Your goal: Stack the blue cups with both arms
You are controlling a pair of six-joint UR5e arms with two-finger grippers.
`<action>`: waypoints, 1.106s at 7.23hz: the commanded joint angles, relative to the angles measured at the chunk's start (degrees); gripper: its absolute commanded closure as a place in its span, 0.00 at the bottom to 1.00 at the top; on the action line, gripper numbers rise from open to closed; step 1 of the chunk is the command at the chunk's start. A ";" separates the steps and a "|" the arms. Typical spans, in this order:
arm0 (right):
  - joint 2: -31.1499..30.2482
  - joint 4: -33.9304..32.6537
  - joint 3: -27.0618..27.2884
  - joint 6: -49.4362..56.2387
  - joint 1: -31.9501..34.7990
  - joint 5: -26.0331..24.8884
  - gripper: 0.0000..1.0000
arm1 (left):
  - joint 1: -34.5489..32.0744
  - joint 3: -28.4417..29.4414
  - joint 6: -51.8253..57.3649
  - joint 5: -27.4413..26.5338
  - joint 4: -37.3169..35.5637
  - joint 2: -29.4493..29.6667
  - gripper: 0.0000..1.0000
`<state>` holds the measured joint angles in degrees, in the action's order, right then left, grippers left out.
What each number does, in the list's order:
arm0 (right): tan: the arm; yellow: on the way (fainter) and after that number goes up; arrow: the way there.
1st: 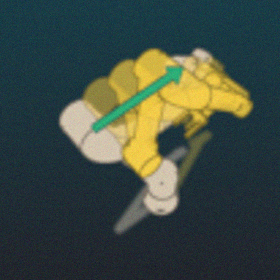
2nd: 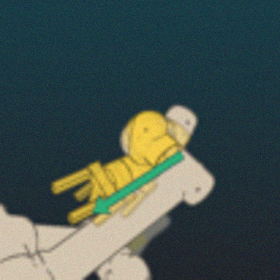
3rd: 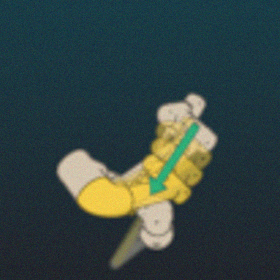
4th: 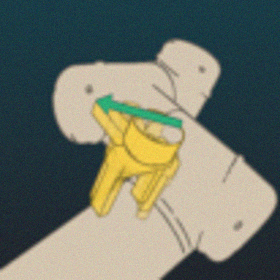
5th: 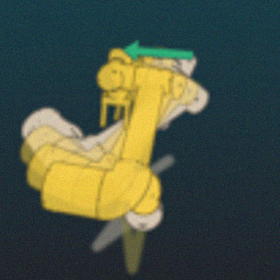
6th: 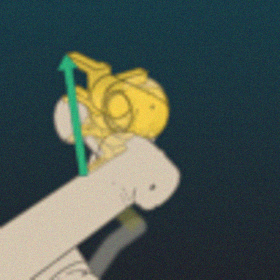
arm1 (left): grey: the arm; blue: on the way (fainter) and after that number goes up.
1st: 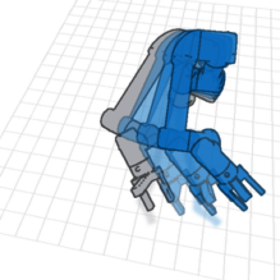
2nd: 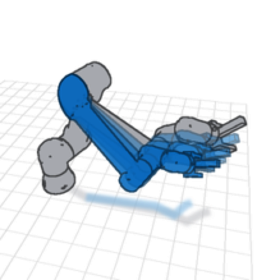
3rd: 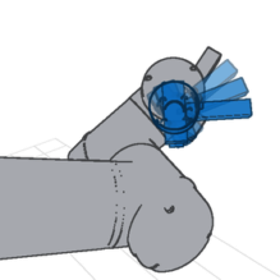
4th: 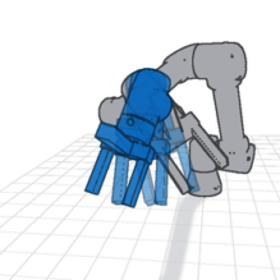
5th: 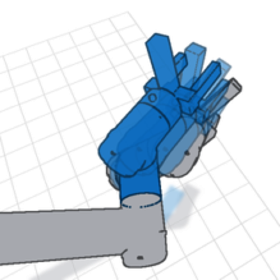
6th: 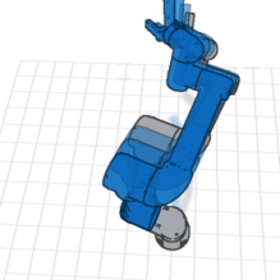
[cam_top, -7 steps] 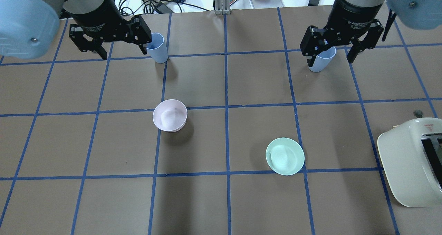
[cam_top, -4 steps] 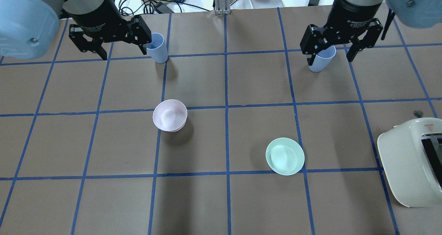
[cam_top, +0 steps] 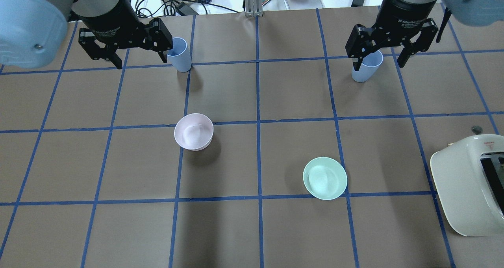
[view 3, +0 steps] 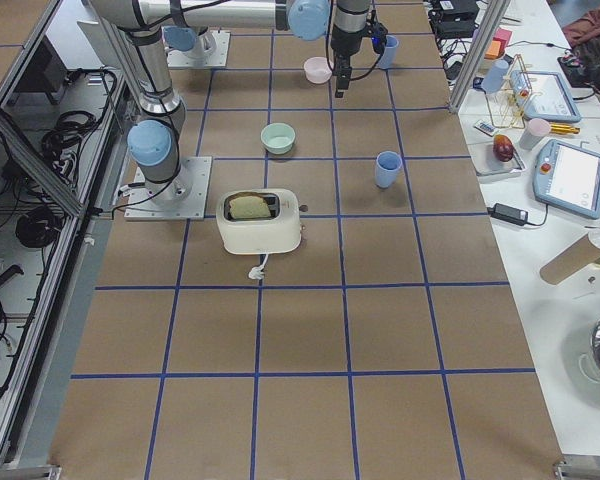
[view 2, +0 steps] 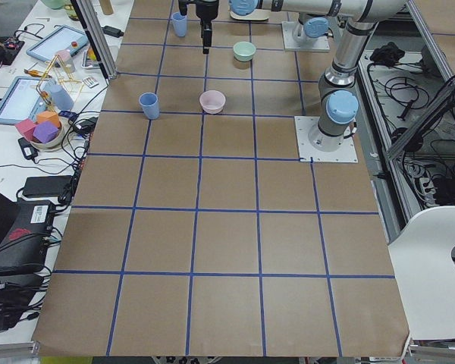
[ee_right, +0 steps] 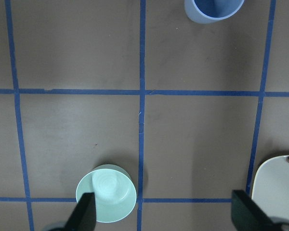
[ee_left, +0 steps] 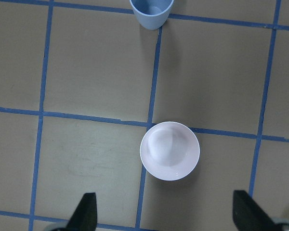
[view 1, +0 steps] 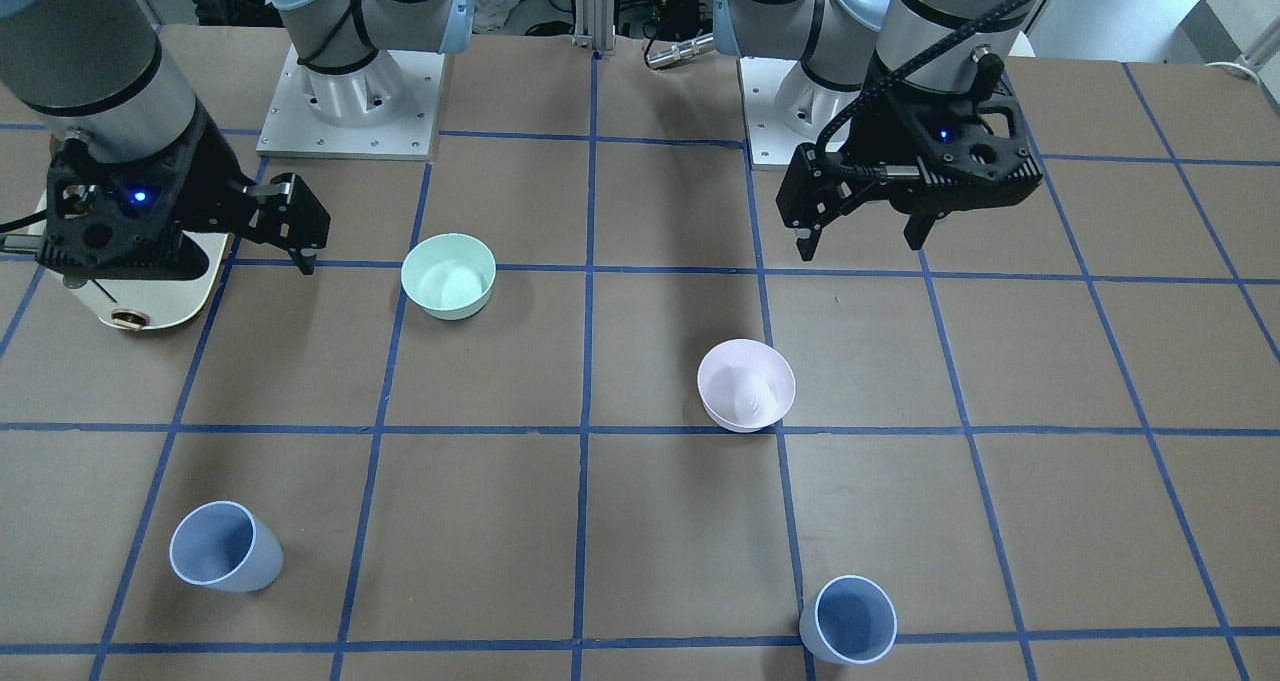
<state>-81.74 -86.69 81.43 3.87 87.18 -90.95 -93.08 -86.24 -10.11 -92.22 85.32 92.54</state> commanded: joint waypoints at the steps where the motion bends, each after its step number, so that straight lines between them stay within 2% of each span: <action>1: 8.48 -6.42 -7.04 8.11 -0.78 -0.72 0.00 | 0.44 1.07 0.17 0.19 0.02 1.05 0.00; 2: 14.71 -10.21 -10.47 12.69 -1.30 -0.64 0.00 | 0.53 3.08 1.05 0.54 -0.06 4.80 0.00; 3: 18.60 -10.95 -13.55 15.26 -3.31 -0.03 0.00 | 0.53 6.06 1.23 0.98 -2.68 11.02 0.00; 4: 22.90 -13.74 -15.32 19.37 -4.89 -0.02 0.00 | 0.53 12.09 2.19 0.99 -3.40 17.52 0.00; 6: 27.76 -15.26 -15.87 22.23 -6.66 0.16 0.00 | 0.53 22.04 4.73 0.99 -8.73 31.05 0.00; 8: 29.80 -14.74 -15.08 23.90 -8.33 -0.28 0.00 | 0.53 25.41 9.91 0.72 -11.75 38.04 0.00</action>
<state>-53.26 -101.88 65.97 26.96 79.76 -90.94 -92.55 -63.18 -3.22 -91.37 75.38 125.96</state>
